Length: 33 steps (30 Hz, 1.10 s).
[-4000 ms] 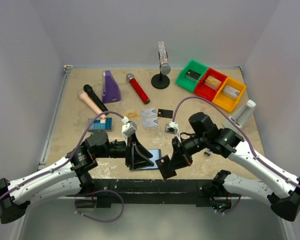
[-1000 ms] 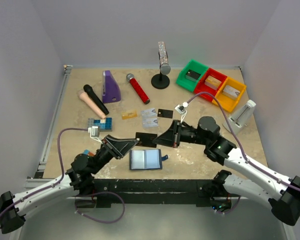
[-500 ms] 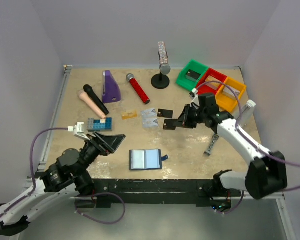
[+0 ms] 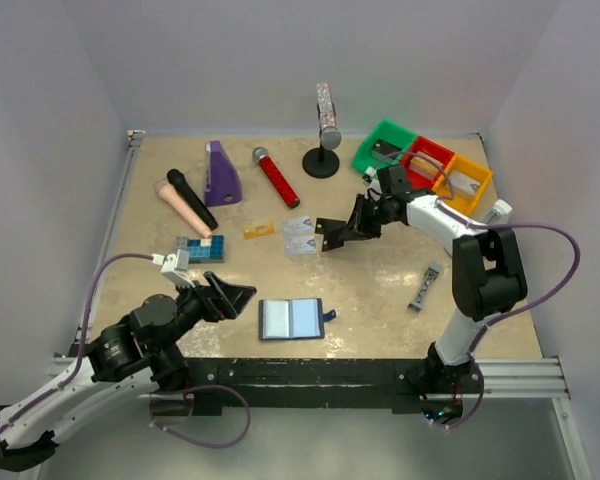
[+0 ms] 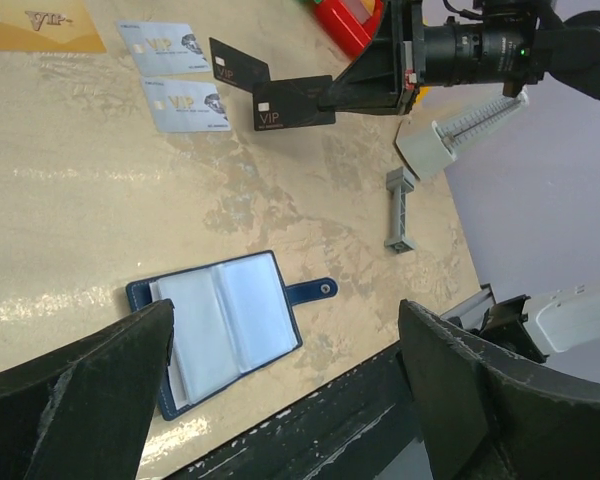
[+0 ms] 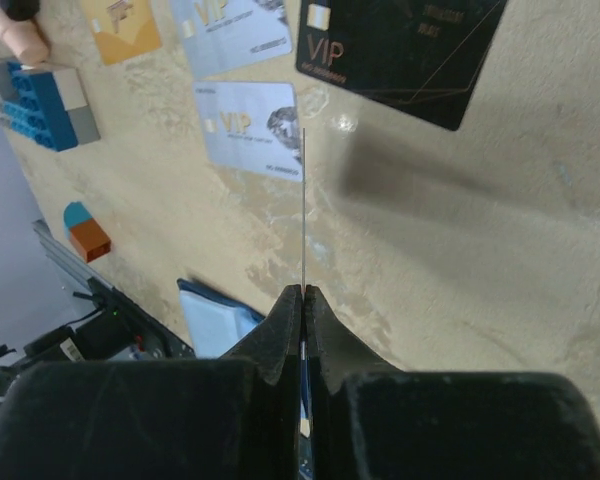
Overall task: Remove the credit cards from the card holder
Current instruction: Place the credit card at the center of the board.
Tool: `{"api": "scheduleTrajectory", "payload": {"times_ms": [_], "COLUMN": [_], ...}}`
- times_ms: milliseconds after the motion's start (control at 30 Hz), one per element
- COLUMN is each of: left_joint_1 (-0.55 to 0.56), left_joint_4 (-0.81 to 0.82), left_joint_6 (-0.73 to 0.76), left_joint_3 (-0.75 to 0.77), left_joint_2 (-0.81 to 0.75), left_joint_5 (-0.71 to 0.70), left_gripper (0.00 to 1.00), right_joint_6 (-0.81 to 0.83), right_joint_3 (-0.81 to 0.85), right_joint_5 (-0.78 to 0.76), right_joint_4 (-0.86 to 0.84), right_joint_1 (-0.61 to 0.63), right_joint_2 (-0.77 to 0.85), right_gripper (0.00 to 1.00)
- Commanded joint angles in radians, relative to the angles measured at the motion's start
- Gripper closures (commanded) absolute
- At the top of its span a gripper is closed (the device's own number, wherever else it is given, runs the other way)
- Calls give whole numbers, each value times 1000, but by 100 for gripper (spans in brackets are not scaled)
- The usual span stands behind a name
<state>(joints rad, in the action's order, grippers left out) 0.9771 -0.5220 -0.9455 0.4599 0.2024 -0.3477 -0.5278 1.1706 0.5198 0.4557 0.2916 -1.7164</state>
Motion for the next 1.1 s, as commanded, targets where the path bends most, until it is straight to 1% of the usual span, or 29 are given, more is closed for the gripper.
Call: {"api": "scheduleTrajectory", "payload": {"times_ms": [0,100,367,667,733,900,1067], "left_joint_1": [0,0,0,0,0,0,0], "left_joint_4": [3,30,105,116,120,134,139], "left_joint_6": [42,48,59,60,57,54,56], "left_joint_3": [-9,-18,-32,-36,-37,-38,-37], "left_joint_2": [20,44,118,135,144,169,178], "left_joint_5": [7,21,56,64,68,81,84], "left_gripper": [2,2,2,2,2,1,0], "right_joint_6": [31,29,28,57,58,54,51], "right_joint_3": [66,90,113,126,127,127,129], "right_joint_5": [32,36,40,-3,-9,-12,-15], "right_joint_4": [5,11,31,101,107,110,113], "right_joint_1": [-8,-9,-9,-20,-23,-25,-28], "right_joint_2": [-81,-121,-167,-183,-183,-181,-181], "right_gripper": [100,100,100,100,98,87,82]}}
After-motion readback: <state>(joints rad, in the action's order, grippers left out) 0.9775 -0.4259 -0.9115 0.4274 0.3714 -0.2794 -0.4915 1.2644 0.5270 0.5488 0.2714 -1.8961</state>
